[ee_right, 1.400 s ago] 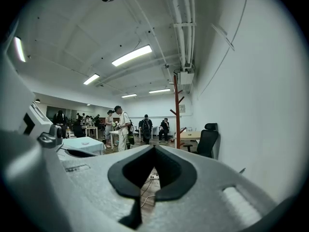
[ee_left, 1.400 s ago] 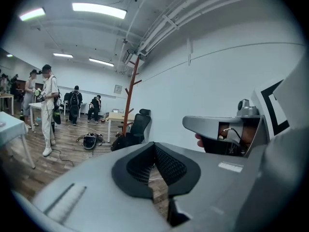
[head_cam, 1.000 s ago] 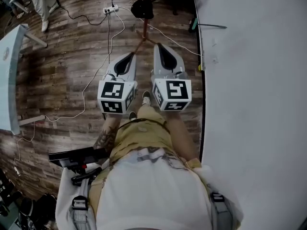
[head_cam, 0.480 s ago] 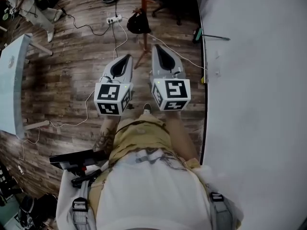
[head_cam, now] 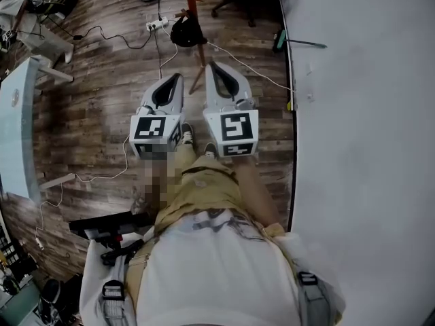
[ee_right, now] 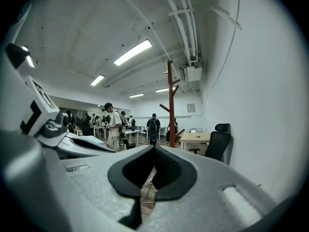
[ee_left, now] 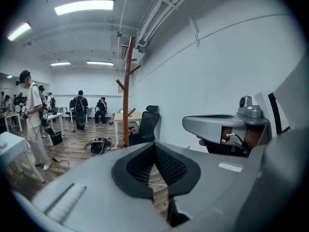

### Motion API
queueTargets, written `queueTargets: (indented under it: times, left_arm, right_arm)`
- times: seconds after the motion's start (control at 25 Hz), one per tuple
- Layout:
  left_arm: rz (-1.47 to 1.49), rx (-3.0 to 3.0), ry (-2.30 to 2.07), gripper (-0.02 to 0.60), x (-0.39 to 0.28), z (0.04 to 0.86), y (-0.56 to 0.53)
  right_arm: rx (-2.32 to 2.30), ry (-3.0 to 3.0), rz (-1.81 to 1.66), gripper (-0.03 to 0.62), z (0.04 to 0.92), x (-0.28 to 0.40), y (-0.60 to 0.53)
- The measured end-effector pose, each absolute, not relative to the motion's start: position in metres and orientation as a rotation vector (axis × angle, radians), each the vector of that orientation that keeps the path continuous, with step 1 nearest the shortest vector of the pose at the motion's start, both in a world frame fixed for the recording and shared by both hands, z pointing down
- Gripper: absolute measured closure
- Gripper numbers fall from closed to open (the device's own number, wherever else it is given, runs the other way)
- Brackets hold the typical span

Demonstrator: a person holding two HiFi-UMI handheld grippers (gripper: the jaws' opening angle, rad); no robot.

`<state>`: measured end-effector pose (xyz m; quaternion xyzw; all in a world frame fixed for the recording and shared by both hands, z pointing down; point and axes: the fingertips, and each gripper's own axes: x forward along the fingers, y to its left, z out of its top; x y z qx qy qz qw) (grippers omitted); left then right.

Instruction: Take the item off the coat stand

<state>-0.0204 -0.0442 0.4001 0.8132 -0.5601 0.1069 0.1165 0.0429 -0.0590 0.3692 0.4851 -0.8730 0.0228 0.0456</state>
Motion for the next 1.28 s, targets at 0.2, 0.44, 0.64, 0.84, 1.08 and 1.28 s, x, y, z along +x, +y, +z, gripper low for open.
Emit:
queueTargets:
  times: [0.2,0.44,0.64,0.84,1.08,1.28]
  left_arm:
    - [0.279,2.382,-1.645,0.58,-0.026,0.405,-0.081]
    - [0.228,2.418,-1.632,0.58,-0.031,0.393,-0.113]
    - [0.228,2.412,-1.612,0.58,-0.045,0.399,-0.141]
    - [0.244,2.402,-1.592,0.58,-0.057,0.412,-0.172]
    - [0.283,2.357,-1.563,0.58,-0.086,0.434,-0.2]
    - [0.367,2.331,-1.555,0.58,-0.105,0.47,-0.254]
  right_arm:
    - [1.515,-2.645,0.058,0.594,0.376,0.045,-0.089]
    - [1.542,-2.636,0.007,0.594,0.362,0.04,-0.118]
    - [1.546,-2.624,0.013,0.594,0.362,0.027,-0.146]
    - [1.551,-2.605,0.036,0.594,0.374,0.016,-0.178]
    - [1.559,-2.572,0.113,0.594,0.394,-0.009,-0.213]
    - [1.556,-2.531,0.202,0.594,0.427,-0.023,-0.269]
